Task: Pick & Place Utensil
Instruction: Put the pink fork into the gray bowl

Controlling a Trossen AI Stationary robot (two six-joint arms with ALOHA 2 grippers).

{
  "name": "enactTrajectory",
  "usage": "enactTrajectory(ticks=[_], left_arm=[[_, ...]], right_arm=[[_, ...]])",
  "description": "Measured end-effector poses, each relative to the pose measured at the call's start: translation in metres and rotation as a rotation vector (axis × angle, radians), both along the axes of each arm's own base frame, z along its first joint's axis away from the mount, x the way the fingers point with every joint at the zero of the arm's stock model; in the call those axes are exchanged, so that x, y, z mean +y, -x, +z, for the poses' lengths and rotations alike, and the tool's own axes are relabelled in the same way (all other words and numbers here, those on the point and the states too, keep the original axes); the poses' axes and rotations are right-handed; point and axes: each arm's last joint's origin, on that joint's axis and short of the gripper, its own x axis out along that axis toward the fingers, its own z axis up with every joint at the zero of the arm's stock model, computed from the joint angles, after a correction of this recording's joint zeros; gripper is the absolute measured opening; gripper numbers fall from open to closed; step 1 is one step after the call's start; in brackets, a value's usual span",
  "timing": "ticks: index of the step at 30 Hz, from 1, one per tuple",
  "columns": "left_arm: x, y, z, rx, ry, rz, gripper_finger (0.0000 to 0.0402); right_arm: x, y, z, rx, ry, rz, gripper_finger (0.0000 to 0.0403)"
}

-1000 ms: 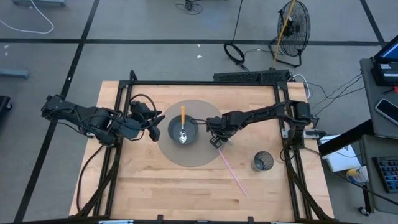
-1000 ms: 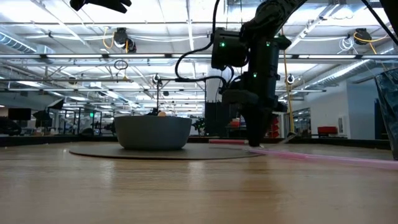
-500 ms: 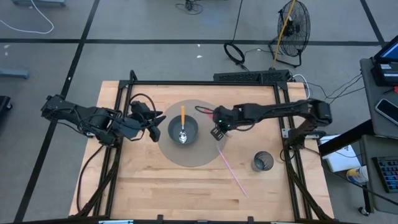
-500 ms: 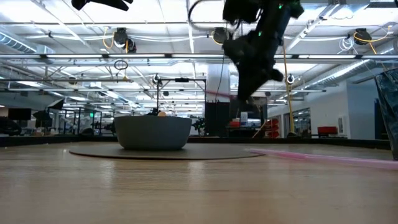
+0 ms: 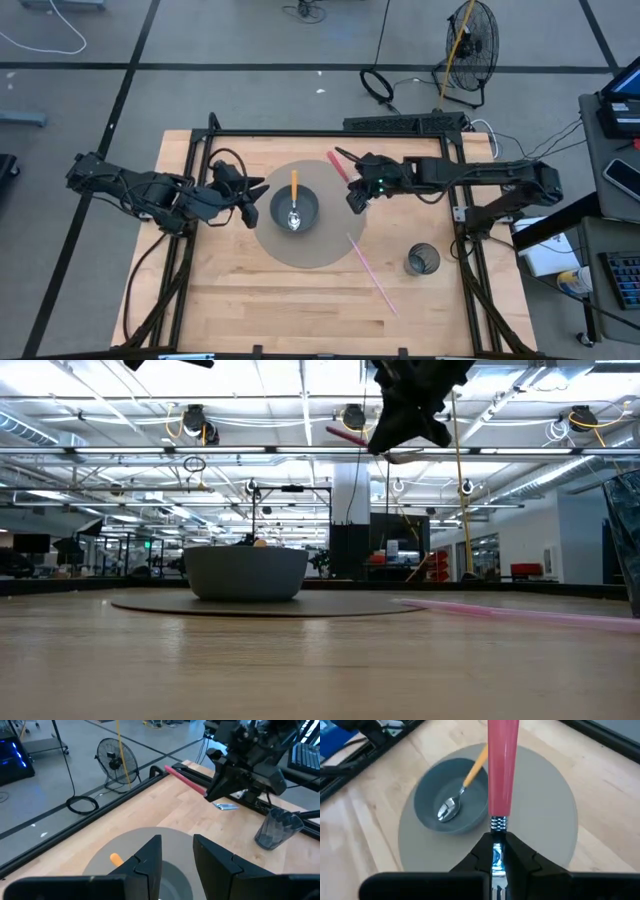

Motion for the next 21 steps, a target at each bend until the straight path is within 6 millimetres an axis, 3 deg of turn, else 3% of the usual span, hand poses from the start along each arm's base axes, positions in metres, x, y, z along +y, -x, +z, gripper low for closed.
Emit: enactTrajectory(ticks=[15,21], left_arm=[[-0.002,-0.003,0.004,-0.042,0.024,-0.031,0.0118],[-0.006,-0.011,0.011,-0.092,0.009,-0.144,0.0118]], right_arm=[[0.003,-0.001,0.002,-0.018,0.021,0.040,0.0017],[0.013,-0.008,0.009,-0.100,0.050,0.159,0.0017]])
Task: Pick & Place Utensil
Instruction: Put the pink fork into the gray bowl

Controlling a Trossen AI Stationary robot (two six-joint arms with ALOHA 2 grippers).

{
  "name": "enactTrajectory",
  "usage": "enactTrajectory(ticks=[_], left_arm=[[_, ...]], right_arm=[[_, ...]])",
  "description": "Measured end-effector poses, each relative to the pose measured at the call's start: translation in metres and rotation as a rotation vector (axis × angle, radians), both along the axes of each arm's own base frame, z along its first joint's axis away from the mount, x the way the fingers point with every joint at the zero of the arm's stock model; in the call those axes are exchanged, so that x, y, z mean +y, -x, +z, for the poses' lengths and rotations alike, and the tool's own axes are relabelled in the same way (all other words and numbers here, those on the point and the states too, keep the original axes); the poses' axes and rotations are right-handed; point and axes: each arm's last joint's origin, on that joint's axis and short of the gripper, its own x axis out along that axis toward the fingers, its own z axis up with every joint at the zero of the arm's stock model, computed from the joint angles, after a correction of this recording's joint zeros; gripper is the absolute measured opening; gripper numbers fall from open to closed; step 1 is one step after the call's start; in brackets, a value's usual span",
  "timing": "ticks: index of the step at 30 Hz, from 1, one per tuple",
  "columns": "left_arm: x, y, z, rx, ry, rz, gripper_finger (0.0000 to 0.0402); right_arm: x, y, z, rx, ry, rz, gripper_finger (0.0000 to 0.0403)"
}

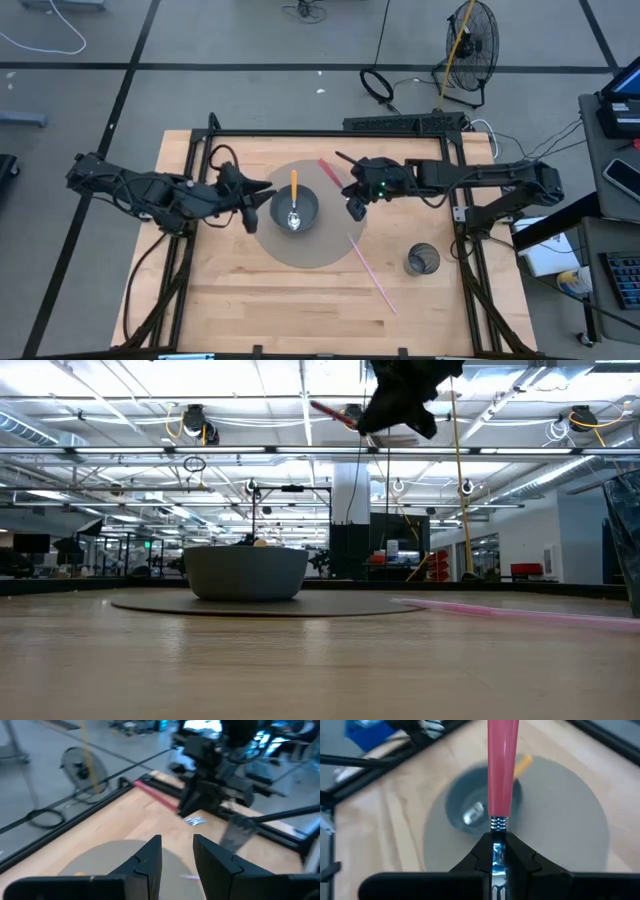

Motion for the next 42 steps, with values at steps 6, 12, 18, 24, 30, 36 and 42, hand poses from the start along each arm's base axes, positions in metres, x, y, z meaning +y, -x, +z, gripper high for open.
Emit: enactTrajectory(ticks=[6,12,18,24,30,36,42], left_arm=[[-0.002,-0.016,0.004,-0.058,-0.017,-0.122,0.0118],[0.007,-0.035,-0.002,-0.063,0.005,-0.150,0.0118],[0.022,-0.047,-0.004,-0.074,0.017,-0.175,0.0139],[0.041,-0.049,-0.003,-0.090,0.055,-0.190,0.0217],[0.050,-0.052,-0.003,-0.103,0.073,-0.241,0.0287],[0.053,-0.066,-0.004,-0.155,0.060,-0.310,0.0309],[0.060,-0.084,-0.017,-0.149,0.076,-0.347,0.0292]], right_arm=[[0.009,-0.009,0.012,-0.142,0.051,0.116,0.0017],[0.018,-0.014,0.023,-0.264,0.087,0.214,0.0017],[0.019,-0.015,0.025,-0.281,0.106,0.229,0.0018],[0.020,-0.015,0.026,-0.292,0.123,0.237,0.0018],[0.020,-0.016,0.030,-0.333,0.140,0.272,0.0018],[0.020,-0.017,0.032,-0.352,0.151,0.271,0.0018],[0.020,-0.017,0.031,-0.345,0.150,0.270,0.0018]])
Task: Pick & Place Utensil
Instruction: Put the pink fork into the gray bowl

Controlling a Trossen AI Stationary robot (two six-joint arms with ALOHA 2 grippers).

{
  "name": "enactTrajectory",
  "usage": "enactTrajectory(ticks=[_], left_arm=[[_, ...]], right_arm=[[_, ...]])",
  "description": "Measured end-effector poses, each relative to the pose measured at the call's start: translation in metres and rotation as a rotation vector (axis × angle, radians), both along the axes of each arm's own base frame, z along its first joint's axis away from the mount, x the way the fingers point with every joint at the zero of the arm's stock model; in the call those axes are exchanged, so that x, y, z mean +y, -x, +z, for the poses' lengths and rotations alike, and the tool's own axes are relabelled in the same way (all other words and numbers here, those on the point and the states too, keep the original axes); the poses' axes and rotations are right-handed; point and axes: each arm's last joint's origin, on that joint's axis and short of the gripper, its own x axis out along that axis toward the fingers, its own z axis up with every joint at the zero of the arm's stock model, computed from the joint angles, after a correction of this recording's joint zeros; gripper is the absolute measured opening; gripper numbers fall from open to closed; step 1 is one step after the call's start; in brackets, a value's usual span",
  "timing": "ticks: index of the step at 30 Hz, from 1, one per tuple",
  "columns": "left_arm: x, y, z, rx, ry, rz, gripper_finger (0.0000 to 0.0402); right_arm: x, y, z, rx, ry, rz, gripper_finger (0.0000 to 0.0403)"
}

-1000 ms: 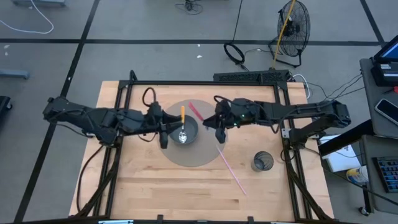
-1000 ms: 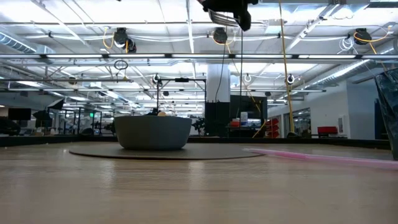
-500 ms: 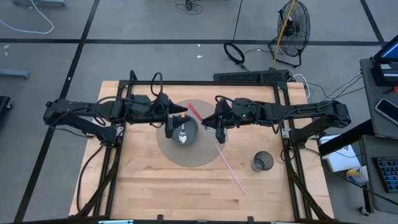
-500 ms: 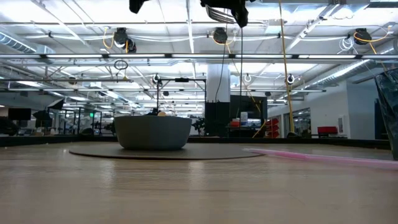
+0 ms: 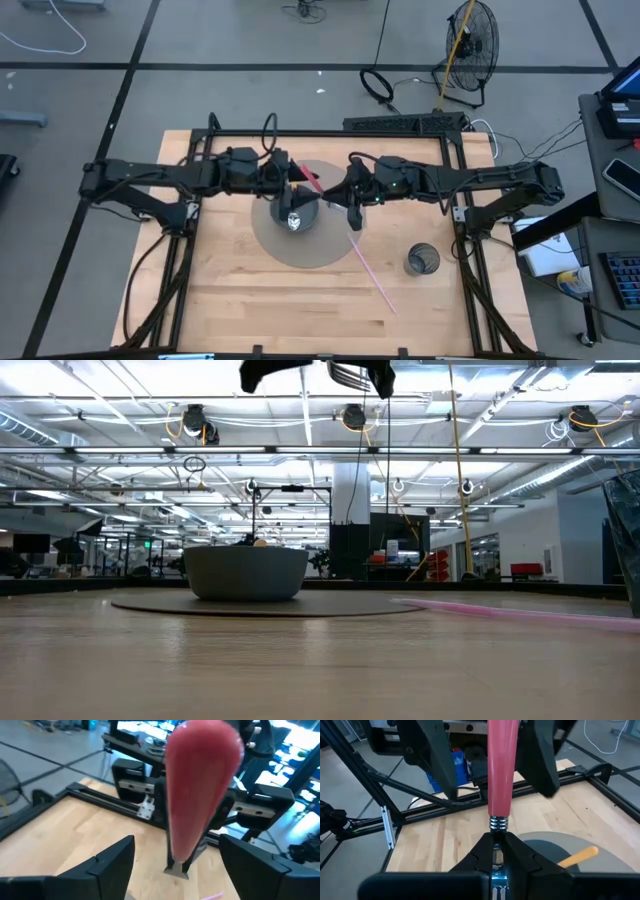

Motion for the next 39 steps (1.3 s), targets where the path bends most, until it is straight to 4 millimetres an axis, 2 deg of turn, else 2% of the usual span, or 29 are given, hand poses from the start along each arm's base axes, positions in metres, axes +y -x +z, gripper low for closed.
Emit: enactTrajectory(ticks=[5,10,21,24,29,34,39], left_arm=[[0.0025,-0.0113,-0.0070,-0.010,0.016,-0.032,0.0267],[0.0025,-0.0108,-0.0053,-0.024,-0.009,-0.037,0.0226],[0.0038,-0.0112,-0.0064,-0.016,-0.027,-0.021,0.0082],[0.0038,-0.0112,-0.0063,-0.016,-0.034,-0.022,0.0054],[0.0039,-0.0112,-0.0063,-0.016,-0.035,-0.018,0.0054],[0.0044,-0.0112,-0.0064,-0.015,-0.037,-0.002,0.0083],[0.0043,-0.0111,-0.0063,-0.015,-0.039,0.000,0.0054]], right_arm=[[0.0000,0.0000,0.0000,0.000,0.000,0.000,0.0018],[0.0000,0.0001,-0.0002,0.002,0.000,-0.001,0.0018],[-0.0002,0.0001,-0.0002,0.002,0.000,-0.002,0.0018],[-0.0002,0.0001,-0.0004,0.004,0.004,-0.003,0.0018],[-0.0002,0.0001,-0.0004,0.004,0.004,-0.003,0.0018],[-0.0002,0.0001,-0.0003,0.003,-0.001,-0.004,0.0018],[-0.0004,0.0000,-0.0004,0.004,0.002,-0.006,0.0020]])
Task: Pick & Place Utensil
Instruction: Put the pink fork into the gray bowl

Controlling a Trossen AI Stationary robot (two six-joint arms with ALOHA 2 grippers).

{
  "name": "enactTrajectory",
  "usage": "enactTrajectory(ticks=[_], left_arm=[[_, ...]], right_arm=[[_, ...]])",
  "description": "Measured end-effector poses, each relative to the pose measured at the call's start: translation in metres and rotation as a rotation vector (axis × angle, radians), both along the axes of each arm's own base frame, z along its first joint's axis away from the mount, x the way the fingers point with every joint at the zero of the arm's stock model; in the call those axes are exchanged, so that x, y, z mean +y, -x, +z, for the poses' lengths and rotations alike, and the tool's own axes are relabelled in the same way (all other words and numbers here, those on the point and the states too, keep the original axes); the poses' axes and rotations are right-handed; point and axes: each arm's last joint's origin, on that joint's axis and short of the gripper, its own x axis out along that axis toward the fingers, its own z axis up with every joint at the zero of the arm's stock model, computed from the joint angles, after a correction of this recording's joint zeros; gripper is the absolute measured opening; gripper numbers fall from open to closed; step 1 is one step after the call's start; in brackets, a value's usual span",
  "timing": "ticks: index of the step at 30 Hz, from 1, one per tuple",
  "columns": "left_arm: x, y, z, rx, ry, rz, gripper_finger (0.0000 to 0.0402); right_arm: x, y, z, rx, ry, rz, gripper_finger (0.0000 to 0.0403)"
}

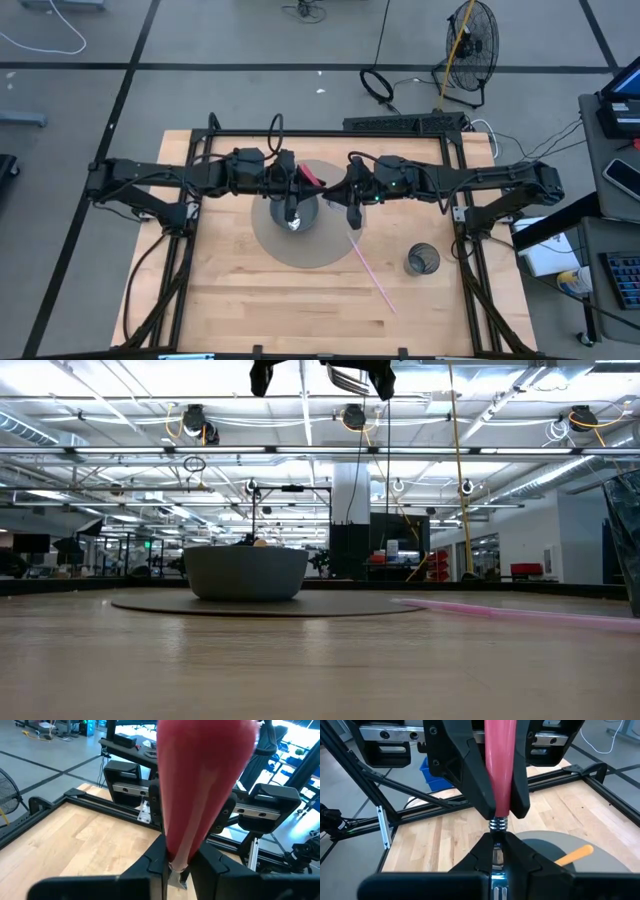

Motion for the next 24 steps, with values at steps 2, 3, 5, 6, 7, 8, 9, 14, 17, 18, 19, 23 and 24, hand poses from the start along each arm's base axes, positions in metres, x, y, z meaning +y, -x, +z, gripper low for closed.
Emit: enactTrajectory(ticks=[2,3,5,6,7,8,9,14,17,18,19,23,24], left_arm=[[0.000,0.000,0.000,0.000,-0.003,-0.001,0.0052],[0.000,0.000,0.000,0.000,-0.006,-0.001,0.0052],[0.000,0.000,0.000,0.000,-0.012,0.002,0.0052],[0.000,0.000,0.000,0.002,-0.014,0.006,0.0052],[0.000,0.000,0.000,0.003,-0.014,0.007,0.0052],[0.001,0.000,0.000,0.004,-0.014,0.013,0.0053],[0.001,0.000,0.000,0.004,-0.013,0.020,0.0058],[0.001,0.000,0.000,0.003,-0.013,0.033,0.0064],[0.001,0.000,0.000,0.003,-0.018,0.032,0.0052],[0.001,0.000,0.000,0.004,-0.019,0.031,0.0052],[0.001,0.000,0.000,0.004,-0.021,0.031,0.0052],[0.001,0.000,0.000,0.005,-0.027,0.032,0.0052],[0.001,0.000,-0.001,0.007,-0.026,0.032,0.0052]], right_arm=[[0.000,0.000,0.000,0.000,-0.003,-0.001,0.0027],[0.000,0.000,0.000,0.000,-0.009,-0.004,0.0033],[0.000,0.000,0.000,0.002,-0.023,-0.025,0.0049],[-0.001,0.000,-0.001,0.006,-0.025,-0.033,0.0058],[-0.001,0.000,-0.001,0.011,-0.025,-0.033,0.0067],[-0.001,0.000,-0.001,0.013,-0.025,-0.033,0.0077],[-0.001,0.001,-0.002,0.017,-0.025,-0.032,0.0087],[-0.001,0.001,-0.003,0.034,-0.025,-0.036,0.0135],[-0.001,0.001,-0.004,0.041,-0.024,-0.061,0.0159],[-0.002,0.002,-0.004,0.048,-0.021,-0.081,0.0166],[-0.002,0.002,-0.006,0.060,-0.017,-0.097,0.0173],[-0.004,0.004,-0.009,0.101,0.000,-0.155,0.0203],[-0.004,0.004,-0.010,0.112,0.004,-0.162,0.0210]])
